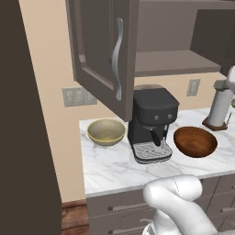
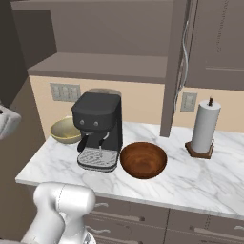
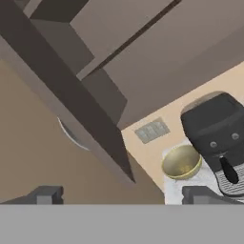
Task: Open the cabinet. Pick the bowls from the counter and place them in the cabinet. Then close the cabinet.
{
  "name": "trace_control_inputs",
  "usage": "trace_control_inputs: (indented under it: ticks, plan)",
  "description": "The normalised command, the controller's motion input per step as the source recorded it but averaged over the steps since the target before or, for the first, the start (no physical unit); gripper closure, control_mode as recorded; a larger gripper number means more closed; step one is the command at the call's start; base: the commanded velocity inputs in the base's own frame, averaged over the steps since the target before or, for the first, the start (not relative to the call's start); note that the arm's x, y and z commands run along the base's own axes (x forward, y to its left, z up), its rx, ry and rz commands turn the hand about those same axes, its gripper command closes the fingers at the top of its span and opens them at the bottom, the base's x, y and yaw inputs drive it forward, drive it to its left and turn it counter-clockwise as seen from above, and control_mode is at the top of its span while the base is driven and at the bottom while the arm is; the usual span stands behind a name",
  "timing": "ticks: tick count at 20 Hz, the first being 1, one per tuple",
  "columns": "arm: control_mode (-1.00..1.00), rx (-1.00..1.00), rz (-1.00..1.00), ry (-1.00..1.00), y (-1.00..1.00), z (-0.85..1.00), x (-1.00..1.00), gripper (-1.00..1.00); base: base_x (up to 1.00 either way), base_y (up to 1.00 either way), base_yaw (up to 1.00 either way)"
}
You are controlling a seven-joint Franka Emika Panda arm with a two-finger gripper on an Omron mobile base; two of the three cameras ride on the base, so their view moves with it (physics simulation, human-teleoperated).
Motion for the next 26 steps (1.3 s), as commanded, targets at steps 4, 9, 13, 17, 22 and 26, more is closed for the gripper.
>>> trace_control_inputs:
  ticks: [4,9,13,17,22,26]
  plan:
    - [-1.0,0.11,0.22,-0.12,0.0,-0.98,0.22,-1.0,0.0,0.0,0.0]
    - [-1.0,0.38,0.19,0.23,-0.06,-0.26,0.51,-1.0,0.0,0.0,0.0]
    - [-1.0,0.48,0.12,0.28,0.0,-0.54,0.68,-1.0,0.0,0.0,0.0]
    - [-1.0,0.33,0.09,0.18,0.09,-0.41,0.51,-1.0,0.0,0.0,0.0]
    - [-1.0,0.3,0.04,0.07,0.42,-0.54,0.29,-1.0,0.0,0.0,0.0]
    - [-1.0,0.19,0.03,0.03,0.36,-0.12,0.3,-1.0,0.0,0.0,0.0]
